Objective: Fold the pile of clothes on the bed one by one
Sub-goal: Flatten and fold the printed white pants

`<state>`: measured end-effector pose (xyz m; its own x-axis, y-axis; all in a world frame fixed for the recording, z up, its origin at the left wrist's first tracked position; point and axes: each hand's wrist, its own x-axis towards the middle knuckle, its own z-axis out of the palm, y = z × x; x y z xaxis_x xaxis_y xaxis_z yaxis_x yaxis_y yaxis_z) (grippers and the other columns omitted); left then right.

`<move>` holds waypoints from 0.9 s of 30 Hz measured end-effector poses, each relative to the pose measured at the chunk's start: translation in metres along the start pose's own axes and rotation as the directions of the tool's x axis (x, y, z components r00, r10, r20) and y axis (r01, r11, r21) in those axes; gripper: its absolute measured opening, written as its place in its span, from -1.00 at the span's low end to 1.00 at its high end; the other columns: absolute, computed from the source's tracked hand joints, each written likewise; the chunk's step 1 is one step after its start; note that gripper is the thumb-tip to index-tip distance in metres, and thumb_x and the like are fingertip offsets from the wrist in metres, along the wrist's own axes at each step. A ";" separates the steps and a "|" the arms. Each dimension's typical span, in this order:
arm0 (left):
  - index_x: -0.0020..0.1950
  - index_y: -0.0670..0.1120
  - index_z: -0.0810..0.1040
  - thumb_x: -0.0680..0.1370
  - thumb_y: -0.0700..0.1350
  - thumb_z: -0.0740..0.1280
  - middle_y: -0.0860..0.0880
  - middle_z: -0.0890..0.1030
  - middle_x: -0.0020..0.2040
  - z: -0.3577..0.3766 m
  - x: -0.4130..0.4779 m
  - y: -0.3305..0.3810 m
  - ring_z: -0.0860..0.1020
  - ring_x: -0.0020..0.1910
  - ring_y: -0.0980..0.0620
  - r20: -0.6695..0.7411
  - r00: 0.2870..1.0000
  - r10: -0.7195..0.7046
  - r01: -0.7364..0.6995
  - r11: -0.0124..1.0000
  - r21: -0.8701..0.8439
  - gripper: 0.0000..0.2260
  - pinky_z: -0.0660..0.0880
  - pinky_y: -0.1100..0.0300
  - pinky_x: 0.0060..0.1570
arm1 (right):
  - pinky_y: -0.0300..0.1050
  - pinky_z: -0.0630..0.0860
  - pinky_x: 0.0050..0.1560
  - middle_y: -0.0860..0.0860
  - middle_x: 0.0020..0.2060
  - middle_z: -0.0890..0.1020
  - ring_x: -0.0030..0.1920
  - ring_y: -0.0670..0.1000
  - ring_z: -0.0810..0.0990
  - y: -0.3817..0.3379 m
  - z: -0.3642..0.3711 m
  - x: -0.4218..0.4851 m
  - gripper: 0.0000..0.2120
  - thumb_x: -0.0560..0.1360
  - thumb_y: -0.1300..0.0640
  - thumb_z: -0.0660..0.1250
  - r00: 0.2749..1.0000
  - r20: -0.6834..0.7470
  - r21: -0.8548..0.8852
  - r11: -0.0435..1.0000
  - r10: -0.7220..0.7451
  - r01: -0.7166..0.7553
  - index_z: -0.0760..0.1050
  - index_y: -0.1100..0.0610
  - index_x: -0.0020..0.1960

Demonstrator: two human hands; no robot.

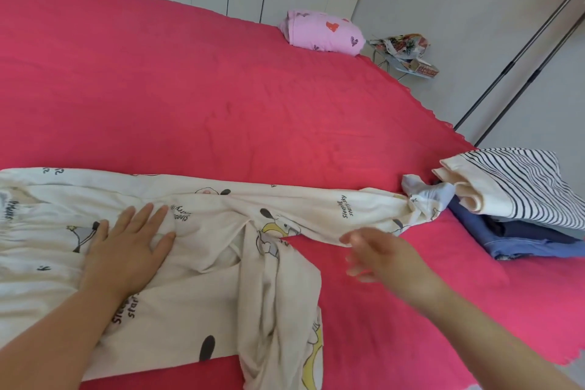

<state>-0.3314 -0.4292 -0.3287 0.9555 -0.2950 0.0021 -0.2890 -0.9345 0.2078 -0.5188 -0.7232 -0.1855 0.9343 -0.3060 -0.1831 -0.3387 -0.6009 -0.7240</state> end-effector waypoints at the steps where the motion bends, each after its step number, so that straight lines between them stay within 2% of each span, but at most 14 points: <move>1: 0.53 0.13 -0.08 0.56 0.23 -0.18 0.08 -0.01 0.55 0.000 0.000 0.000 -0.06 0.52 0.04 -0.001 1.000 0.001 -0.001 1.000 -0.012 -0.46 -0.10 -0.04 0.46 | -0.17 0.55 -0.01 -0.19 -0.27 0.52 -0.28 -0.23 0.53 0.014 0.009 0.006 -0.88 0.57 0.09 0.22 0.999 -0.030 -0.161 0.987 0.025 -0.030 0.53 -0.03 -0.03; 2: 0.53 0.12 -0.06 0.55 0.25 -0.18 0.08 0.00 0.55 0.001 0.000 0.000 -0.05 0.52 0.03 -0.009 1.000 0.003 -0.003 1.000 -0.030 -0.45 -0.10 -0.04 0.46 | -0.26 0.51 -0.01 -0.25 -0.27 0.49 -0.24 -0.25 0.50 0.025 0.019 0.011 -0.86 0.57 0.10 0.21 0.999 -0.026 -0.237 0.971 0.038 -0.043 0.54 -0.03 0.01; 4: 0.53 0.12 -0.02 0.44 0.30 -0.27 0.08 0.03 0.54 0.000 -0.002 0.000 -0.02 0.52 0.04 -0.033 0.999 0.008 -0.010 0.998 -0.065 -0.33 -0.10 -0.03 0.45 | -0.34 0.47 -0.07 -0.25 -0.22 0.50 -0.19 -0.22 0.48 0.031 0.041 0.018 -0.88 0.56 0.04 0.22 0.998 0.010 -0.170 0.984 0.059 -0.056 0.52 -0.02 0.02; 5: 0.53 0.12 -0.01 0.38 0.31 -0.31 0.08 0.03 0.54 0.000 -0.003 -0.001 -0.01 0.52 0.04 -0.044 0.999 0.010 -0.014 0.996 -0.085 -0.27 -0.09 -0.02 0.44 | -0.35 0.45 -0.13 -0.18 -0.21 0.55 -0.21 -0.22 0.48 0.029 0.051 0.021 -0.86 0.55 -0.01 0.24 0.997 0.038 -0.124 0.991 0.062 -0.057 0.53 0.02 0.00; 7: 0.53 0.09 0.00 0.34 0.32 -0.33 0.07 0.03 0.54 0.000 -0.003 -0.003 -0.01 0.52 0.05 -0.075 0.997 0.009 -0.019 0.990 -0.142 -0.22 -0.09 -0.01 0.45 | -0.27 0.37 -0.21 0.01 -0.25 0.56 -0.26 -0.16 0.43 0.020 0.068 0.030 -0.69 0.54 -0.05 0.23 0.998 0.055 -0.093 0.995 0.030 -0.025 0.53 0.20 -0.04; 8: 0.53 0.08 0.00 0.34 0.32 -0.32 0.07 0.02 0.54 0.000 -0.003 -0.003 -0.02 0.52 0.05 -0.086 0.996 0.007 -0.022 0.985 -0.171 -0.22 -0.09 0.00 0.45 | -0.23 0.31 -0.25 0.02 -0.30 0.51 -0.29 -0.13 0.38 0.014 0.073 0.035 -0.69 0.53 -0.02 0.24 0.999 0.046 -0.083 0.996 0.026 -0.022 0.52 0.25 -0.07; 11: 0.53 0.04 0.02 0.35 0.32 -0.30 0.05 0.02 0.54 0.000 -0.003 -0.005 -0.02 0.52 0.04 -0.117 0.993 0.013 -0.037 0.977 -0.211 -0.22 -0.09 0.00 0.46 | -0.18 0.20 -0.36 -0.04 -0.42 0.35 -0.37 -0.09 0.27 0.001 0.064 0.043 -0.76 0.48 0.11 0.29 0.991 -0.133 -0.019 1.000 0.016 -0.018 0.47 0.20 -0.33; 14: 0.53 0.02 0.03 0.36 0.32 -0.29 0.03 0.03 0.54 0.001 -0.003 -0.005 -0.01 0.52 0.02 -0.126 0.992 0.019 -0.046 0.975 -0.217 -0.21 -0.09 -0.01 0.46 | -0.14 0.22 -0.28 0.01 -0.39 0.38 -0.34 -0.05 0.30 0.001 0.011 0.041 -0.74 0.48 0.24 0.32 0.937 -0.341 0.168 0.986 0.076 -0.019 0.44 0.18 -0.39; 16: 0.53 0.02 0.01 0.34 0.33 -0.30 0.03 0.03 0.54 0.001 -0.002 -0.005 -0.01 0.52 0.02 -0.116 0.993 0.020 -0.044 0.978 -0.206 -0.20 -0.10 -0.01 0.45 | -0.05 0.37 -0.15 0.05 -0.28 0.52 -0.22 0.00 0.45 0.012 -0.042 0.034 -0.78 0.47 0.23 0.34 0.856 -0.497 0.244 0.969 0.144 -0.021 0.51 0.09 -0.34; 18: 0.53 0.04 0.00 0.33 0.33 -0.31 0.03 0.03 0.54 0.001 -0.002 -0.005 -0.02 0.52 0.02 -0.109 0.994 0.024 -0.044 0.982 -0.183 -0.20 -0.10 -0.01 0.45 | 0.00 0.39 -0.08 0.08 -0.20 0.55 -0.15 0.06 0.48 0.025 -0.090 0.022 -0.91 0.43 0.13 0.38 0.775 -0.599 0.249 0.967 0.202 -0.059 0.58 0.13 -0.23; 22: 0.52 0.07 -0.03 0.30 0.34 -0.34 0.05 0.01 0.54 0.003 -0.001 -0.005 -0.02 0.52 0.04 -0.080 0.997 0.014 -0.023 0.993 -0.118 -0.18 -0.09 -0.01 0.45 | -0.07 0.38 -0.04 0.12 -0.15 0.56 -0.09 0.10 0.50 0.063 -0.141 0.009 -0.79 0.48 0.13 0.33 0.611 -0.757 0.070 0.959 0.231 -0.275 0.57 0.17 0.08; 24: 0.52 0.07 -0.04 0.30 0.34 -0.35 0.05 0.01 0.54 0.004 0.000 -0.005 -0.02 0.52 0.04 -0.076 0.997 0.019 -0.026 0.995 -0.092 -0.18 -0.09 -0.02 0.45 | 0.05 0.49 0.04 0.14 -0.09 0.59 -0.03 0.18 0.56 0.079 -0.145 0.007 -0.66 0.43 0.06 0.36 0.582 -0.746 0.110 0.921 0.325 -0.374 0.55 0.19 0.14; 26: 0.53 0.08 -0.03 0.31 0.35 -0.34 0.05 0.01 0.54 0.003 -0.001 -0.004 -0.02 0.52 0.04 -0.072 0.997 0.021 -0.028 0.995 -0.096 -0.18 -0.08 -0.02 0.45 | 0.09 0.49 0.04 0.20 -0.04 0.60 0.04 0.26 0.57 0.102 -0.141 0.011 -0.53 0.29 -0.09 0.38 0.614 -0.692 0.076 0.884 0.380 -0.461 0.56 0.18 0.09; 27: 0.53 0.08 -0.02 0.31 0.35 -0.34 0.05 0.02 0.54 0.003 -0.001 -0.004 -0.03 0.52 0.04 -0.069 0.997 0.020 -0.027 0.995 -0.097 -0.18 -0.09 -0.02 0.45 | 0.03 0.45 -0.01 0.24 -0.04 0.60 0.05 0.28 0.55 0.107 -0.133 0.014 -0.56 0.31 -0.08 0.39 0.646 -0.672 0.005 0.875 0.362 -0.485 0.55 0.20 0.05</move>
<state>-0.3311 -0.4257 -0.3322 0.9512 -0.2995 0.0738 -0.3076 -0.9026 0.3012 -0.5569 -0.8899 -0.1769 0.4060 -0.9115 0.0664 -0.7487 -0.3734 -0.5477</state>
